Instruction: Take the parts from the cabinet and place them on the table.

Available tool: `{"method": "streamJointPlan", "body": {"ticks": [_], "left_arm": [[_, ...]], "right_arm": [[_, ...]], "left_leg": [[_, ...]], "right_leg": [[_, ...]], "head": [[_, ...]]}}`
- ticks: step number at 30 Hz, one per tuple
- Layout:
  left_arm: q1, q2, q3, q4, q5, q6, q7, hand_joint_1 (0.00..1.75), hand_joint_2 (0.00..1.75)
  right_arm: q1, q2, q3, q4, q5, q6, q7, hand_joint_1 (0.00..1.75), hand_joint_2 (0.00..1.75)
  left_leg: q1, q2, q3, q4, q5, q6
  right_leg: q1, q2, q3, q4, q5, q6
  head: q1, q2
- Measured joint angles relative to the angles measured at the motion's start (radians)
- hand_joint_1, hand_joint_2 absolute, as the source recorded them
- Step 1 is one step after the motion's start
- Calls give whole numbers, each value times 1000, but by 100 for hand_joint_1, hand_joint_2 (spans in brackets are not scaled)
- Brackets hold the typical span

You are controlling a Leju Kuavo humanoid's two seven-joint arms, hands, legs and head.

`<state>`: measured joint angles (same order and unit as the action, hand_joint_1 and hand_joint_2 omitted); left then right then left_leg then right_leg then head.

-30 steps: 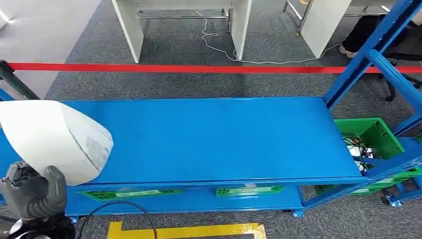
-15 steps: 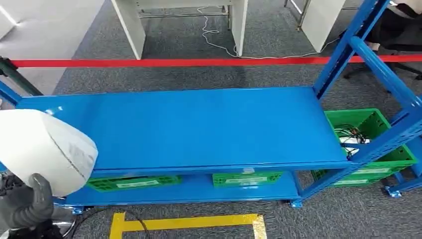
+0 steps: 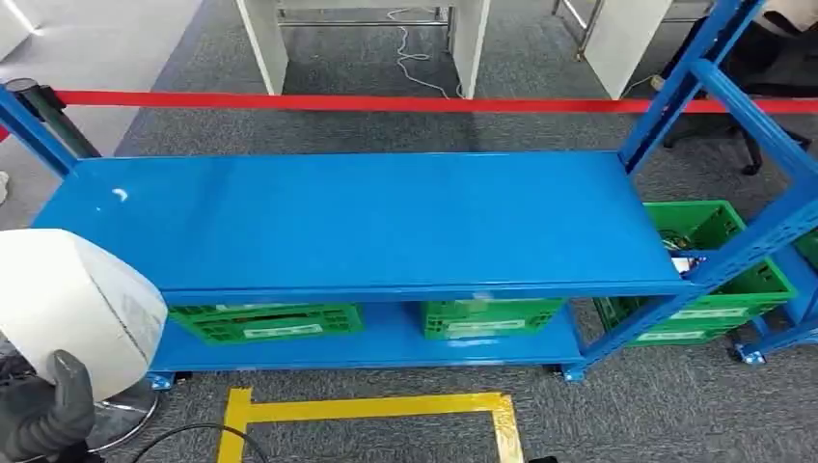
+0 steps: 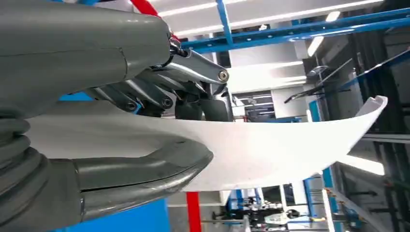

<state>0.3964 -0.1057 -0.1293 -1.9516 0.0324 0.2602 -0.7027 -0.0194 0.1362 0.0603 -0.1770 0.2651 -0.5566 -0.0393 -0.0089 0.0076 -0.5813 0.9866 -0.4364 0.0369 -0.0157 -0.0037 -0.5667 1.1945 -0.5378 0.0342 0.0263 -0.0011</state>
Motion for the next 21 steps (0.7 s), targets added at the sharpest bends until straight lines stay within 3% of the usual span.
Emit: {"method": "streamJointPlan", "body": {"ticks": [1,2,3,5,6,7,9,10,11,12,13,14,15,16,17,18,21], "left_arm": [[2,-1,1,-2,0,0,0,175,175],[3,-2,2,-3,0,0,0,175,175],[3,-3,4,-6,3,0,0,175,175],[4,-4,10,-10,9,-2,0,175,175],[6,-5,13,-11,12,-5,0,175,175],[8,-5,17,-13,15,-6,0,175,175],[14,-5,27,-18,15,-6,0,175,175],[14,-5,31,-21,12,-7,0,175,175],[15,-5,35,-24,7,-8,0,175,175],[16,-5,39,-28,-4,-8,0,175,175],[16,-5,42,-29,-14,-3,0,175,175],[16,-5,44,-30,-22,5,0,175,175],[17,-4,45,-32,-25,13,0,175,175],[18,-4,47,-36,-30,13,0,175,175],[17,-3,49,-40,-33,10,0,175,175],[18,-4,49,-42,-33,6,0,175,175],[18,-4,48,-43,-54,0,0,175,175]], "right_arm": [[0,0,1,0,1,0,0,0,0],[-3,0,2,-1,-3,1,-4,0,0],[-4,0,2,-2,-19,8,-13,0,0],[-6,0,-5,-2,-55,22,-32,0,0],[-7,0,-14,-2,-76,21,-45,0,0],[-6,1,-21,-1,-88,21,-52,0,0],[-5,0,-46,-1,-120,30,-84,0,0],[-6,1,-56,-2,-137,46,-100,0,0],[-6,1,-67,-1,-151,63,-105,0,0],[-7,1,-80,-1,-171,94,-105,0,0],[-8,1,-93,-1,-193,140,-106,0,0],[-7,1,-108,-2,-214,193,-117,0,0],[-7,1,-127,-2,-234,238,-132,0,0],[-7,1,-142,-2,-251,276,-147,0,0],[-7,1,-156,-2,-261,286,-155,0,0],[-8,1,-170,-2,-269,290,-158,0,0],[-8,0,-196,-2,-265,296,-142,0,0]], "left_leg": [[-1,-1,-6,6,5,-3],[-4,-1,-14,12,10,-8],[-6,1,-20,17,18,-13],[-4,3,-28,16,35,-22],[-4,2,-29,15,44,-30],[0,-2,-33,22,32,-36],[6,-4,-57,104,-92,-53],[9,-4,-71,181,-154,-59],[12,-4,-80,251,-193,-63],[14,-4,-81,301,-202,-67],[17,-4,-71,318,-182,-69],[21,-4,-41,293,-139,-70],[23,-4,6,231,-96,-71],[24,-4,68,140,-73,-68],[25,-6,124,50,-92,-64],[19,-7,158,-11,-112,-57],[12,-8,139,-13,-110,-37]], "right_leg": [[3,0,65,-93,11,-8],[6,0,117,-178,-22,-14],[6,2,150,-226,-32,-13],[9,3,126,-226,-34,-16],[9,2,120,-227,-26,-25],[2,-4,112,-231,-13,-31],[3,-10,89,-230,8,-47],[3,-11,75,-230,20,-47],[4,-13,62,-229,31,-46],[4,-14,50,-227,41,-45],[4,-16,41,-223,51,-43],[3,-17,21,-216,63,-41],[3,-17,3,-208,70,-38],[3,-16,-12,-201,77,-34],[3,-16,-21,-195,83,-29],[6,-15,-28,-189,89,-23],[3,-16,-40,-195,119,0]], "head": [[0,0],[0,0],[-3,0],[-1,0],[-2,0],[0,0],[-7,0],[-7,0],[-8,0],[-7,0],[-8,0],[-7,0],[-7,0],[-8,0],[-8,0],[-8,0],[-6,0]]}}
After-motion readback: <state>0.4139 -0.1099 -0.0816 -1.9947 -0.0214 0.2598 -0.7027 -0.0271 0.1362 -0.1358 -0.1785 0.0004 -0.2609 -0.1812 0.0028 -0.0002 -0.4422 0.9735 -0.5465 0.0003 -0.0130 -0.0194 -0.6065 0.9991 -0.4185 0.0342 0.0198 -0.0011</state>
